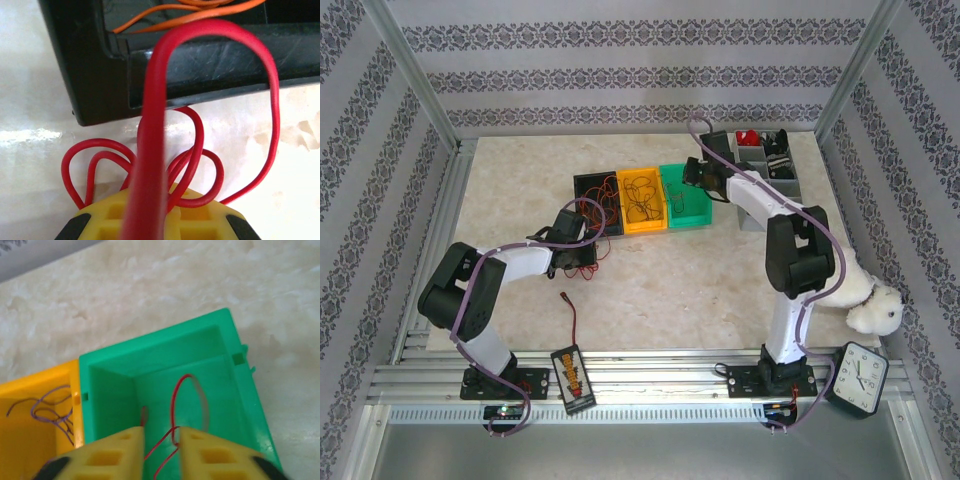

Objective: Untangle the cables

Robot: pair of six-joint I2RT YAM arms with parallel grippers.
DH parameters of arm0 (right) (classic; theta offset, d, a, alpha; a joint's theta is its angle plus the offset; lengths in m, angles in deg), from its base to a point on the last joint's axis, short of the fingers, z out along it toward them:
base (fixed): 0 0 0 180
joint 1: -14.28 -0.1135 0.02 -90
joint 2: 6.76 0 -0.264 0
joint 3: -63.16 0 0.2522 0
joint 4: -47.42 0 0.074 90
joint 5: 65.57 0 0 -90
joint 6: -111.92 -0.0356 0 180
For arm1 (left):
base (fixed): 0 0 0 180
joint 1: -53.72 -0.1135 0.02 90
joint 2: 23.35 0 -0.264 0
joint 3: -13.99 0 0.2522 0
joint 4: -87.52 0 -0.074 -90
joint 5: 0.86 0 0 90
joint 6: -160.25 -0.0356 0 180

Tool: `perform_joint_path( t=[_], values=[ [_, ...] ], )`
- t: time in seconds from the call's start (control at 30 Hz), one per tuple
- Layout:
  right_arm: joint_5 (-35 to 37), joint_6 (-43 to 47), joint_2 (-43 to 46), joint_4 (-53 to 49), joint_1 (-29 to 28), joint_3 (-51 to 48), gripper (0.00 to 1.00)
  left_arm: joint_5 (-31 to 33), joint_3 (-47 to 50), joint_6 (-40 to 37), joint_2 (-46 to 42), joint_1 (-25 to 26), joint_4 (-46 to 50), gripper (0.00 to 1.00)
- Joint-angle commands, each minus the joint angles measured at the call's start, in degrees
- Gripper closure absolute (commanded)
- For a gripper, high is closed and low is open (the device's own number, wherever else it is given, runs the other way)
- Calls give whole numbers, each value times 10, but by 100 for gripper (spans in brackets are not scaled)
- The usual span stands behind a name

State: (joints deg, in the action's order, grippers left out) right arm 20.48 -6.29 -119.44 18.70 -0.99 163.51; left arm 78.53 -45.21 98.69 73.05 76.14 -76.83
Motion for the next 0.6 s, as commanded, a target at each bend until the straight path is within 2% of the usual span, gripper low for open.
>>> perform_joint_path(
  t=[0.0, 0.2, 0.4, 0.57],
  values=[
    [3, 4, 18, -6, -6, 23, 61, -90, 14, -19, 52, 24, 28, 100],
    [25, 27, 64, -3, -4, 1, 51, -112, 15, -38, 46, 32, 34, 100],
    [-26, 42, 69, -1, 2, -5, 48, -132, 12, -76, 31, 56, 50, 100],
    [-45, 36, 88, 2, 0, -28, 49, -184, 13, -107, 23, 84, 44, 100]
  ],
)
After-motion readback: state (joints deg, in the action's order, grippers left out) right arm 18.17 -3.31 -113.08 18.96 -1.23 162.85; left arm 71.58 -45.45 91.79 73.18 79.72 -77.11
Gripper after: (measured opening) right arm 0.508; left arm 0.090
